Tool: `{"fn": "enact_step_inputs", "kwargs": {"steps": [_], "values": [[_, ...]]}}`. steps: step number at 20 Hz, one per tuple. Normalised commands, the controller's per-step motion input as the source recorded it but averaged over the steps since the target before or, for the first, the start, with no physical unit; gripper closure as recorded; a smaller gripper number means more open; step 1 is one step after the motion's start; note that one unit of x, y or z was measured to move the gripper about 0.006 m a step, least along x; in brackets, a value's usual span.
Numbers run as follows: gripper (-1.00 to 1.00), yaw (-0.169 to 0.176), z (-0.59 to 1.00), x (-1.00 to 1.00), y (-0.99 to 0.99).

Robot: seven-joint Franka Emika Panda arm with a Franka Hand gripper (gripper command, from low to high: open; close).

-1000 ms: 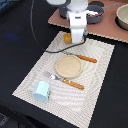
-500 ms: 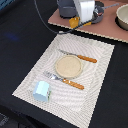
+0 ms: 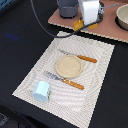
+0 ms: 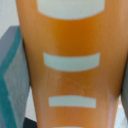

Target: Interact with the objects in diverse but meaningful ways.

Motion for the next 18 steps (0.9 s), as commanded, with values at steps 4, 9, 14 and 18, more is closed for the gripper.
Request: {"fn": "enact_step_inputs", "kwargs": {"steps": [4,9,14,18], "values": [[1.00,-0.050,0.33,0.73,-0.77],[1.00,-0.051,0.17,0.62,-0.63],[1.00,-0.022,-0.18,0.20,-0.36],[1.00,0.000,-0.38,0.01,-0.29]]}}
